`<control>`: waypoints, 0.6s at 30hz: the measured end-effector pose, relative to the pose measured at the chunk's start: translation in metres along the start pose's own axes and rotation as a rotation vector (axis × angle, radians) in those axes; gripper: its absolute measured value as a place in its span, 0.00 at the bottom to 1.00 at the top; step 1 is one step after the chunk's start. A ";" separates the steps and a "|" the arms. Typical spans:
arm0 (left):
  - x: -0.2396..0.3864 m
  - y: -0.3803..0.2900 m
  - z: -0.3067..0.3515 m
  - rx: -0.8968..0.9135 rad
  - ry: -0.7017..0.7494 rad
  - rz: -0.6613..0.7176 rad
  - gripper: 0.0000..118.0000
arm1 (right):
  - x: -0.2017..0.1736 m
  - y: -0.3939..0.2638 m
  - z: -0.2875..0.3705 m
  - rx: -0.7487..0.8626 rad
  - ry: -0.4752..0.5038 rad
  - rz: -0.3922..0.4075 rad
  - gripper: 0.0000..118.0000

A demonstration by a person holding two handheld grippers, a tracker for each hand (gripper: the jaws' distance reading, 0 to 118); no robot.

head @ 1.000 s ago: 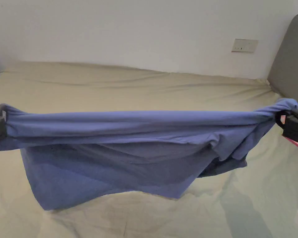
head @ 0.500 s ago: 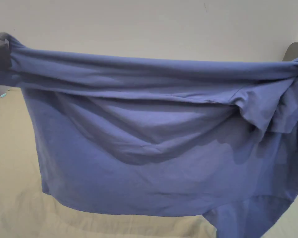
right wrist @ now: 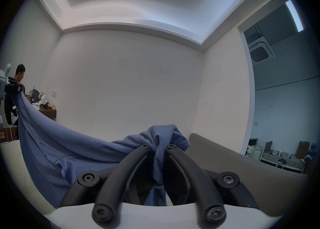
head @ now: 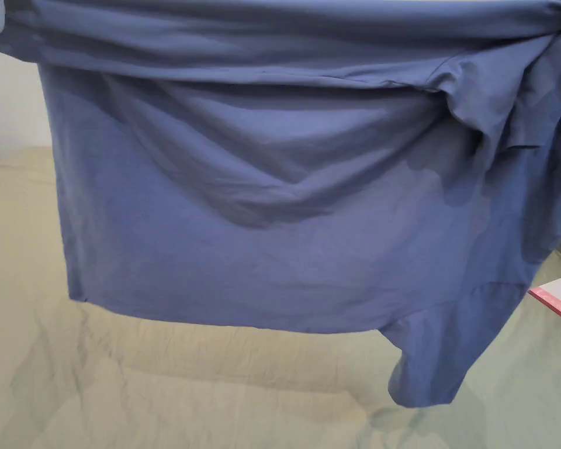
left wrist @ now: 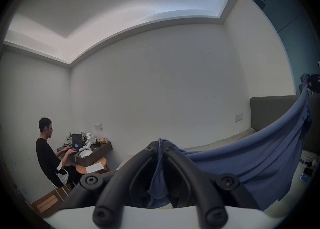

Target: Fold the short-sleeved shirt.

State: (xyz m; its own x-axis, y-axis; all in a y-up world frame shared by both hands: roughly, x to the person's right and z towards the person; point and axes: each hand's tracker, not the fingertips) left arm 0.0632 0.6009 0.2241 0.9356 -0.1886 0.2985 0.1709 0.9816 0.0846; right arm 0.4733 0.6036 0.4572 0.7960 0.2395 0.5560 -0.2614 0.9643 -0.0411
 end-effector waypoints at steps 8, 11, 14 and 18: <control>0.008 -0.012 -0.077 -0.076 0.005 0.046 0.01 | -0.025 -0.025 -0.087 -0.045 -0.031 0.066 0.11; 0.015 -0.034 -0.106 -0.123 0.016 0.054 0.01 | -0.039 -0.042 -0.110 -0.077 -0.022 0.077 0.11; 0.026 -0.062 -0.131 -0.151 0.043 0.040 0.01 | -0.053 -0.069 -0.133 -0.106 -0.015 0.093 0.11; 0.049 -0.095 -0.132 -0.220 0.048 -0.001 0.01 | -0.077 -0.123 -0.163 -0.189 -0.013 0.163 0.11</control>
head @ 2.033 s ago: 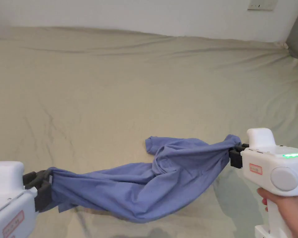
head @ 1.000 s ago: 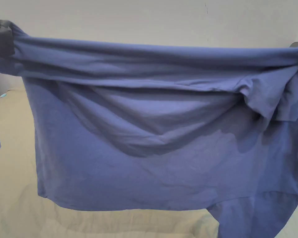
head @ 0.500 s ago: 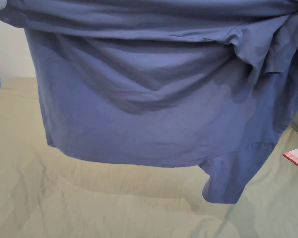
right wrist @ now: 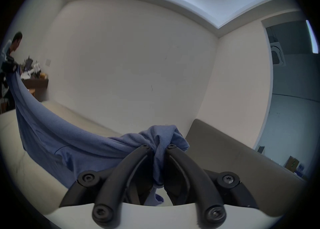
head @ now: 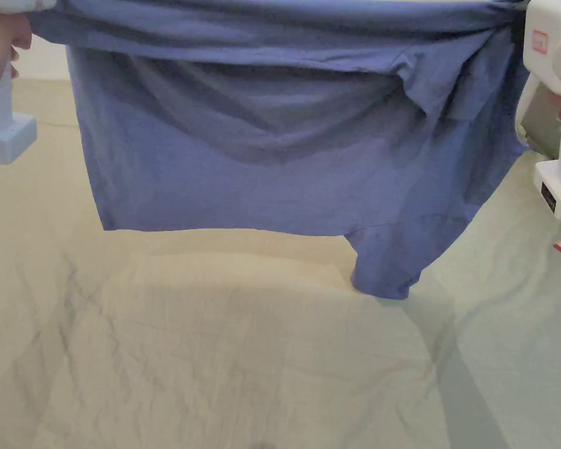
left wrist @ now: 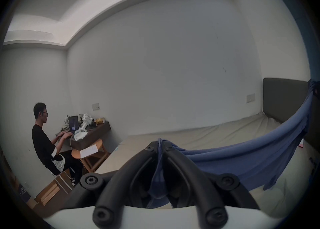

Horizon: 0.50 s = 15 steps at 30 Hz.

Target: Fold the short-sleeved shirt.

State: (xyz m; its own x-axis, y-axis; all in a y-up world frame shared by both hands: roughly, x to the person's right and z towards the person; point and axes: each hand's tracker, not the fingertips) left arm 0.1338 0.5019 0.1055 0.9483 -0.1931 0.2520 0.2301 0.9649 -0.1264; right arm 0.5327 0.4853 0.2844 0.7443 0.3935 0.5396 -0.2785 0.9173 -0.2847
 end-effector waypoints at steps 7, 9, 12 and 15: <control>0.012 -0.093 -0.018 -0.146 -0.048 -0.053 0.01 | -0.026 -0.089 0.000 -0.176 0.111 -0.021 0.11; 0.014 -0.126 -0.008 -0.192 -0.061 -0.063 0.01 | -0.034 -0.116 0.014 -0.232 0.153 -0.013 0.11; 0.016 -0.178 0.014 -0.267 -0.078 -0.081 0.01 | -0.047 -0.161 0.043 -0.305 0.195 0.021 0.11; 0.015 -0.232 0.044 -0.345 -0.088 -0.099 0.01 | -0.064 -0.199 0.084 -0.387 0.243 0.034 0.11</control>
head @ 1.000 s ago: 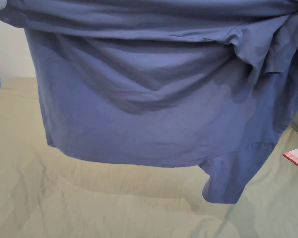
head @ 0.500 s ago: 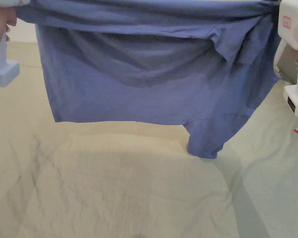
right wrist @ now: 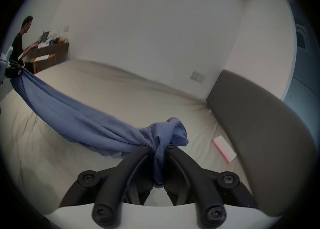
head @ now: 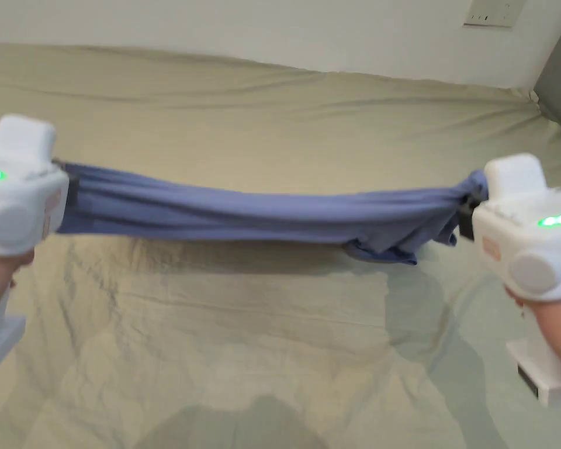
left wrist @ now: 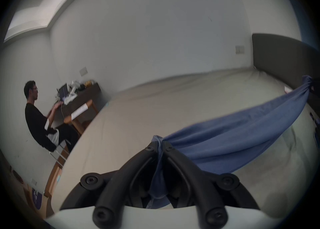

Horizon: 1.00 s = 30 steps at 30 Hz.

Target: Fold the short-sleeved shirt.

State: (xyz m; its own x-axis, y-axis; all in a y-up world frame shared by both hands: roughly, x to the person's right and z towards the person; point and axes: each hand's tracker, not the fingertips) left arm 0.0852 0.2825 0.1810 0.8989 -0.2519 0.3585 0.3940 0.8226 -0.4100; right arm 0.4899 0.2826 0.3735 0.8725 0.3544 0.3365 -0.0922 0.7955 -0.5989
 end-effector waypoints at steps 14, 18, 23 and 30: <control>0.013 -0.230 0.094 -0.443 -0.125 -0.205 0.01 | -0.030 -0.196 0.107 -0.524 0.222 -0.064 0.11; 0.008 -0.240 0.118 -0.555 -0.139 -0.212 0.01 | -0.025 -0.216 0.131 -0.607 0.273 -0.120 0.11; 0.008 -0.249 0.138 -0.581 -0.158 -0.271 0.01 | -0.025 -0.233 0.152 -0.691 0.296 -0.130 0.11; 0.012 -0.254 0.136 -0.580 -0.167 -0.245 0.03 | -0.028 -0.241 0.155 -0.698 0.293 -0.146 0.11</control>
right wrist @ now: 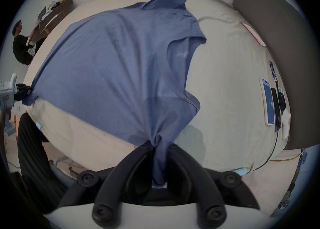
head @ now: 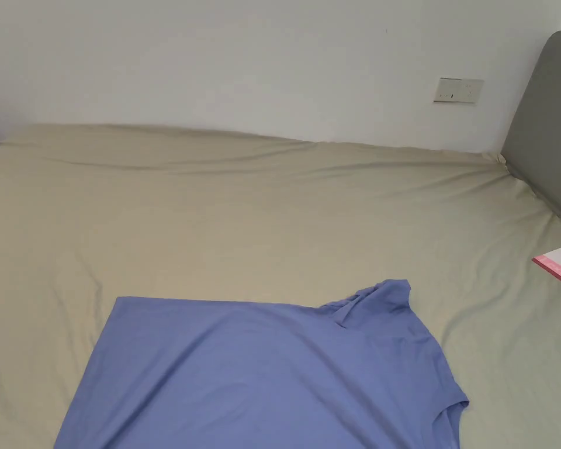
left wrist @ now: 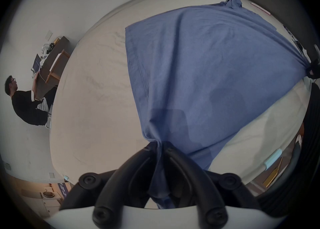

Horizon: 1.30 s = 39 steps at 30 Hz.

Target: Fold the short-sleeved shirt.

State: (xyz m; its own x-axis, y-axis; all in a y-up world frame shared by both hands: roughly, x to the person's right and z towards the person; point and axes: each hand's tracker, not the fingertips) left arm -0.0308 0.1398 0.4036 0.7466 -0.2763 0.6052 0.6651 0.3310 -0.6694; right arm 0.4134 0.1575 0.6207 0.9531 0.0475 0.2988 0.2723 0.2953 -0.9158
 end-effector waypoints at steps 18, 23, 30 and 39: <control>0.006 0.129 0.199 1.052 0.100 0.348 0.78 | -0.082 0.130 0.226 1.049 -0.194 0.054 0.87; 0.024 0.150 0.224 1.121 0.165 0.307 0.18 | -0.125 0.136 0.235 1.123 -0.217 0.123 0.29; 0.036 0.171 0.218 1.111 0.140 0.246 0.00 | -0.139 0.156 0.212 1.077 -0.159 0.110 0.02; 0.018 0.208 0.121 0.873 0.108 0.241 0.06 | -0.129 0.184 0.151 0.992 -0.171 0.099 0.02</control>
State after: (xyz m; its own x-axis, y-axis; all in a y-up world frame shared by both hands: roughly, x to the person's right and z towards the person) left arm 0.1197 0.3133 0.3276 0.8906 -0.1794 0.4178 0.2754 0.9440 -0.1816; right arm 0.3207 0.3499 0.4547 0.9126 0.2281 0.3393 -0.1136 0.9387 -0.3254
